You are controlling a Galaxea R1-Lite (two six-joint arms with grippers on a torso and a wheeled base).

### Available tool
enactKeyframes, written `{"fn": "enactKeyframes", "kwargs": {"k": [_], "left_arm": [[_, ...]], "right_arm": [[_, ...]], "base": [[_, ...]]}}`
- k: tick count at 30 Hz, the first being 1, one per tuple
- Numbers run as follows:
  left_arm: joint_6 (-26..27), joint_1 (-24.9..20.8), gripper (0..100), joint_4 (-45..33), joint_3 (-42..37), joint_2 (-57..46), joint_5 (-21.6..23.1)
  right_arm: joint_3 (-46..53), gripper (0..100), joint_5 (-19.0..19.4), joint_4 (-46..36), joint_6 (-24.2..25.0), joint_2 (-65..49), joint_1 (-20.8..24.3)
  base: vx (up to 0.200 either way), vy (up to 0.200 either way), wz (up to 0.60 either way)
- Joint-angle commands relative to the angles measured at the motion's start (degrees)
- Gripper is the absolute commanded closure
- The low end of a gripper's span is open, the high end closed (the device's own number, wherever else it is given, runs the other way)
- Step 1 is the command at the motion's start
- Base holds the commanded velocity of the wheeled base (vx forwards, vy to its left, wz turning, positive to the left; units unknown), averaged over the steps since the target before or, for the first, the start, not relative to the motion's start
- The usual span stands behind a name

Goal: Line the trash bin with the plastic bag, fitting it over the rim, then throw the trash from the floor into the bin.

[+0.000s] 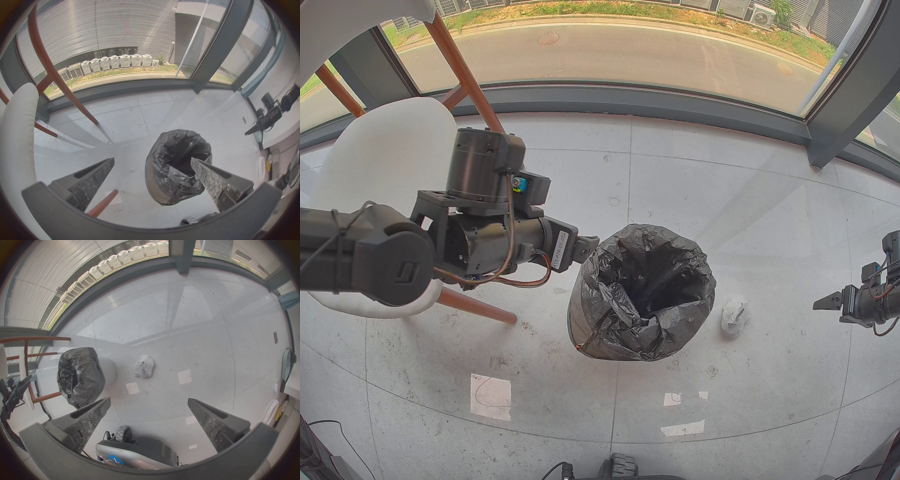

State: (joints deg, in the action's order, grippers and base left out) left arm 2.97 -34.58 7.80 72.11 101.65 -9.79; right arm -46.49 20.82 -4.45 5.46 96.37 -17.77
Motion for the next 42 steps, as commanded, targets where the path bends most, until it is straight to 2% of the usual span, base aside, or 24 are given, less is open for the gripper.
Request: {"fn": "enactKeyframes", "kwargs": {"k": [1, 6, 10, 17, 25, 30, 34, 37, 42], "left_arm": [[-0.87, -0.48, 0, 0.2, -0.74, -2.86, 0.47], [-1.3, -0.4, 0, 0.2, -1.27, -2.94, 0.56], [-1.39, -0.4, 0, 0.2, -1.36, -3.03, 0.56], [-0.6, -0.4, 0, 0.2, -1.27, -2.86, -0.14], [-2.27, 0.04, 0, 2.04, -1.44, -3.03, 0.38], [-5.52, -0.13, 0, 2.66, -1.18, -3.03, 0.82], [-7.37, -0.22, 0, 3.1, -1.44, -3.47, 2.23], [-7.19, -0.13, 0, 3.1, -1.53, -3.82, 3.02], [-7.11, -0.04, 0, 3.18, -2.59, -4.7, 2.85]], "right_arm": [[0.53, 0, 0.1, 3.22, -0.28, 4.53, -0.68], [4.04, 0, -0.17, 15.96, -0.28, 8.4, -0.16], [7.56, 0, -0.17, 20.18, -0.19, 8.75, 2.13], [10.11, 0, -0.43, 20.97, -0.01, 9.19, 6.26], [9.67, 0, -1.57, 20.97, 0.25, 9.28, 9.34], [8.26, 0, -1.66, 21.68, 0.95, 9.28, 11.09], [7.74, 0, -1.84, 25.46, 4.38, 9.89, 12.85], [7.56, 0, -3.42, 29.15, 9.13, 10.16, 14.79], [7.47, 0, -4.12, 30.2, 11.5, 10.68, 16.63]], "base": [[0.0, -0.2, 0.0], [0.0, -0.2, 0.0], [0.0, -0.2, 0.0], [0.0, -0.2, 0.0], [0.0, 0.0, 0.0], [0.0, 0.0, 0.0], [-0.1, 0.0, 0.0], [-0.2, 0.0, 0.0], [-0.2, 0.0, 0.0]]}}
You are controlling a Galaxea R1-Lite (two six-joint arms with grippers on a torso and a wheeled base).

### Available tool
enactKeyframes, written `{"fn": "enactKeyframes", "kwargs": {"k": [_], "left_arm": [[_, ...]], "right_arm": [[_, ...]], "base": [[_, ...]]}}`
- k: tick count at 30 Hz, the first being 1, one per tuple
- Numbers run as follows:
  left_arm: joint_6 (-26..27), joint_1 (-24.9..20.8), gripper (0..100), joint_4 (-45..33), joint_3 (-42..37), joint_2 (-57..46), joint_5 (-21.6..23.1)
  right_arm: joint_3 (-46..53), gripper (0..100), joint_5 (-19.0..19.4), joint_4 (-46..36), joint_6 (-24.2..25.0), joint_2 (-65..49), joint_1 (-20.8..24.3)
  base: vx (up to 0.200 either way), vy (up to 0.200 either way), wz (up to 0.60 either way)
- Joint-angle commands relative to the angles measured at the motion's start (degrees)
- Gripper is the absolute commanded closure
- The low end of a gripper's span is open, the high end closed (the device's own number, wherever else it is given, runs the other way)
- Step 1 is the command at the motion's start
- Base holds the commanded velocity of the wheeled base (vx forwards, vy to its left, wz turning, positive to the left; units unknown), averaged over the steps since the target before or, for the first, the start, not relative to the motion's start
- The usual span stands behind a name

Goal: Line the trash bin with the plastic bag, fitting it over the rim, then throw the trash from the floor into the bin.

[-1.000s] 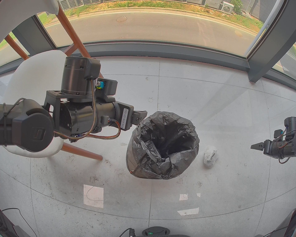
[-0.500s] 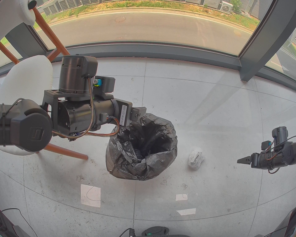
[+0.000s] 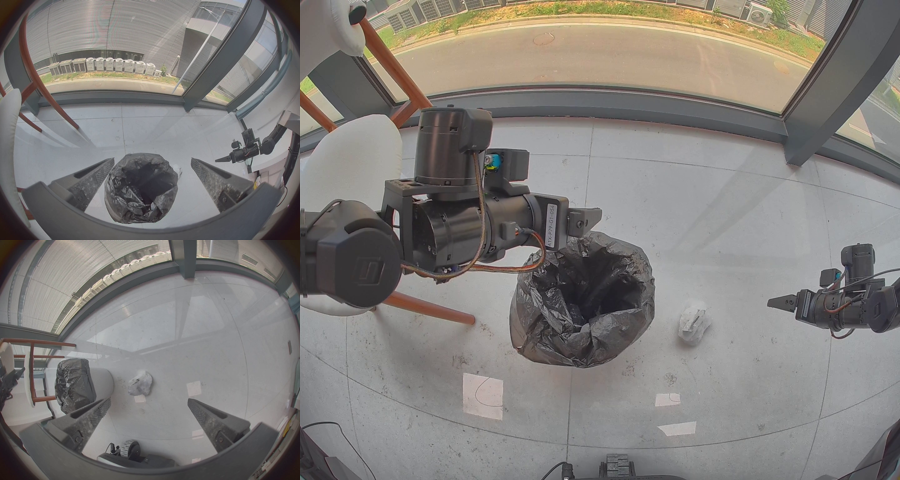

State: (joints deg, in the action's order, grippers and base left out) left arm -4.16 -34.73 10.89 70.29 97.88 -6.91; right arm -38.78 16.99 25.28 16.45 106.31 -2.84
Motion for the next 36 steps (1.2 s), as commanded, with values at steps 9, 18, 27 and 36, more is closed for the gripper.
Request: {"fn": "enactKeyframes", "kwargs": {"k": [9, 18, 27, 36], "left_arm": [[0.29, 0.28, 0, 0.1, -1.47, -1.2, -0.03], [6.27, 1.95, 0, 2.21, -2.62, -1.29, -0.21], [11.54, 3.79, 0, 4.67, -8.24, -5.42, -0.21], [11.54, 4.06, 0, 5.81, -8.24, -6.03, -0.38]], "right_arm": [[-2.62, 0, -0.47, 0.56, 0.08, 2.14, 4.69], [-10.0, 0, -3.72, 1.08, -0.98, 8.56, 9.34], [-19.23, 0, -6.97, 14.0, -7.13, 21.92, 11.37], [-28.63, 0, -7.15, 13.74, -7.04, 28.77, 14.79]], "base": [[-0.2, 0.0, 0.0], [-0.044, 0.0, 0.0], [0.0, 0.0, 0.0], [0.0, 0.0, 0.0]]}}
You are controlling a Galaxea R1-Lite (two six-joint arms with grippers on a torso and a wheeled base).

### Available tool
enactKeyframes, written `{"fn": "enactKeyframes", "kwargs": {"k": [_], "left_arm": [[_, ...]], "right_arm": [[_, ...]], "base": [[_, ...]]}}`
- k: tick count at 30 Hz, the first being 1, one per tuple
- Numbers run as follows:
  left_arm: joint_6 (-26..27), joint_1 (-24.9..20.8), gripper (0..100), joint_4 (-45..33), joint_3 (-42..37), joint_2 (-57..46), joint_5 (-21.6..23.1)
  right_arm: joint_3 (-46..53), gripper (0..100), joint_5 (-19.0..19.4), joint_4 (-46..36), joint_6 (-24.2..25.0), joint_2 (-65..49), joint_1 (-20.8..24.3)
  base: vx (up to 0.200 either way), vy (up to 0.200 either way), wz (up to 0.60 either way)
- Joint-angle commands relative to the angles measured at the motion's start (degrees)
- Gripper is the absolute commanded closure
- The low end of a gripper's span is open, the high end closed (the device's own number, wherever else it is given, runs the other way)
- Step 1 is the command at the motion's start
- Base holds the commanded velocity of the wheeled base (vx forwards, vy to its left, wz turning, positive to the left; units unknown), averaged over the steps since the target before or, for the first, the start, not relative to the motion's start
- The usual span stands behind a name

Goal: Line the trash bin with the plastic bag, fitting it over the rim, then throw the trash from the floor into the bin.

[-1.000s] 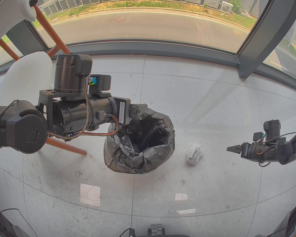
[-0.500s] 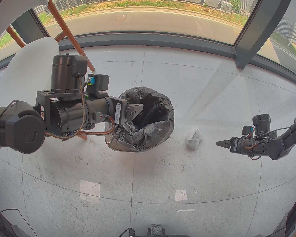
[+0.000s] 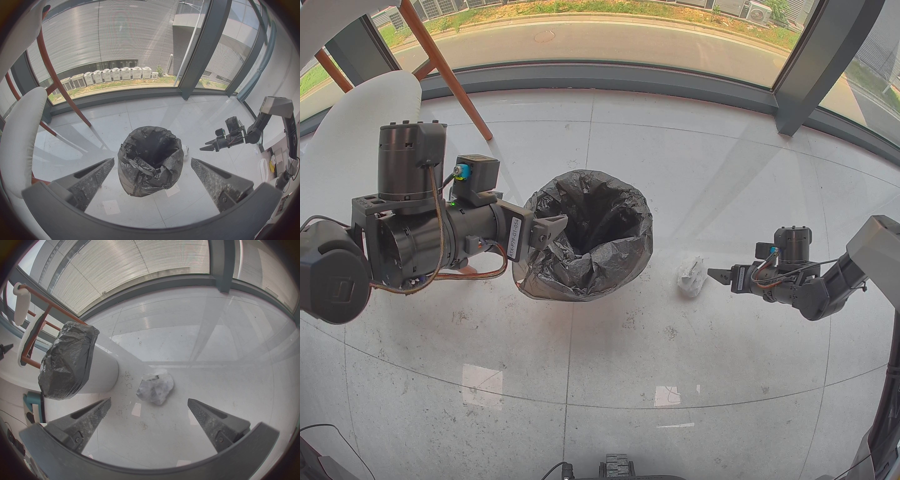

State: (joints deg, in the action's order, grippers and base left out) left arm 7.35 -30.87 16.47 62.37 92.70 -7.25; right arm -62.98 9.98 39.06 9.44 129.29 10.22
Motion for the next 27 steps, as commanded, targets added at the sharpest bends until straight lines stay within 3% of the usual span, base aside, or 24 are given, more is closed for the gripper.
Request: {"fn": "enactKeyframes", "kwargs": {"k": [1, 13, 27], "left_arm": [[0.03, 0.19, 0, 0.32, -0.14, -0.85, -0.39], [-0.06, 0.19, 0, 0.32, 0.12, -0.85, -1.01], [-0.06, 0.28, 0, 0.41, -0.23, -0.68, -1.01]], "right_arm": [[-6.28, 0, -0.4, -0.04, -0.03, 6.94, 2.0], [-18.85, 0, -2.78, -7.51, 0.5, 14.23, 2.18], [-42.05, 0, -5.24, -16.38, 0.58, 28.38, 2.0]], "base": [[0.0, 0.0, 0.0], [0.0, 0.0, 0.0], [0.0, 0.0, 0.0]]}}
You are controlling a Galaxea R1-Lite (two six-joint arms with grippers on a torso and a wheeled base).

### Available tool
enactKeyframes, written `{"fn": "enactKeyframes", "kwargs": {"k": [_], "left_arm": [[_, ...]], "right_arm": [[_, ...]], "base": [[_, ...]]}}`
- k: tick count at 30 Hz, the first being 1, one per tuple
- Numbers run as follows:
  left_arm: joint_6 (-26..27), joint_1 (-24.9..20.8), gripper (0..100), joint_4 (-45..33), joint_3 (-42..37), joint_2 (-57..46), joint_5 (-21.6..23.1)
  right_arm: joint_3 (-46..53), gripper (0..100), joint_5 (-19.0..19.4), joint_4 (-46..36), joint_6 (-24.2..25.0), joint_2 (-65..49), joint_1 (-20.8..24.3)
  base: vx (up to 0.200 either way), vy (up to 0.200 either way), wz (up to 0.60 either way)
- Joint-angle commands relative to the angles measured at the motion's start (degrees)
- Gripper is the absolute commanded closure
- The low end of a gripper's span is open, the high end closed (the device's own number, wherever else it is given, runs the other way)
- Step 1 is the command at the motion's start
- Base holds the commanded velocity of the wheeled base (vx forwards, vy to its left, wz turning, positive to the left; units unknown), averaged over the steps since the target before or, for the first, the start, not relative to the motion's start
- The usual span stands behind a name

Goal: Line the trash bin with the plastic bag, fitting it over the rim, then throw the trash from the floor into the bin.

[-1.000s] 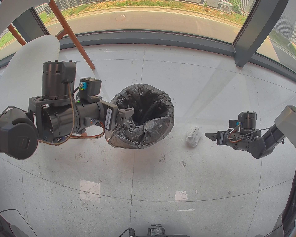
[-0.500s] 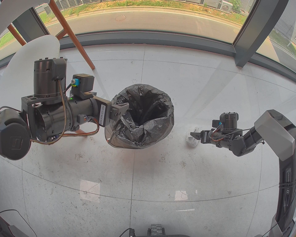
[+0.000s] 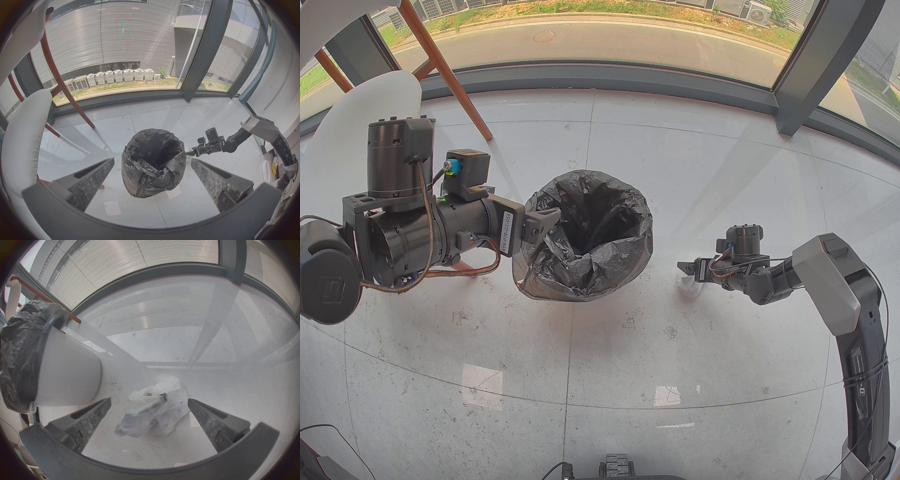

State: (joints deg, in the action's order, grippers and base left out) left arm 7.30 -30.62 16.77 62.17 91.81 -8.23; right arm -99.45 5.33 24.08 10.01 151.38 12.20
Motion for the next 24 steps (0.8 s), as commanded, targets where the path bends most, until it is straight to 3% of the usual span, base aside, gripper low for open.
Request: {"fn": "enactKeyframes", "kwargs": {"k": [1, 2, 3, 10, 16, 20, 24], "left_arm": [[-0.01, 0.04, 0, 0.1, 0.05, 0.3, 0.05], [-0.01, 0.04, 0, 0.1, 0.05, 0.3, 0.05], [-0.01, 0.04, 0, 0.1, 0.14, 0.3, 0.05], [-0.01, 0.04, 0, 0.1, -0.03, 0.3, 0.05], [-0.1, 0.04, 0, 0.1, 0.05, 0.39, 0.05], [-0.1, 0.04, 0, 0.1, -0.12, 0.21, 0.05], [-0.18, 0.04, 0, 0.1, -0.12, 0.21, -0.03]], "right_arm": [[-6.72, 0, -0.58, -1.31, 0.01, 7.35, 0.01], [-7.42, 0, -0.58, -1.4, 0.01, 7.79, 0.01], [-7.95, 100, -0.58, -1.66, 0.01, 8.14, 0.01], [-7.69, 100, -0.58, -3.95, 0.1, 7.08, -0.43], [-2.33, 100, 0.47, -6.23, 0.54, -1.71, -3.68], [4.97, 100, 1.88, -7.55, 4.76, -11.64, -5.35], [12.61, 100, 6.63, -10.45, 8.98, -22.97, -5.52]], "base": [[0.0, 0.0, 0.0], [0.0, 0.0, 0.0], [0.0, 0.0, 0.0], [0.0, 0.0, 0.0], [0.0, 0.0, 0.0], [0.0, 0.0, 0.0], [0.0, 0.0, 0.0]]}}
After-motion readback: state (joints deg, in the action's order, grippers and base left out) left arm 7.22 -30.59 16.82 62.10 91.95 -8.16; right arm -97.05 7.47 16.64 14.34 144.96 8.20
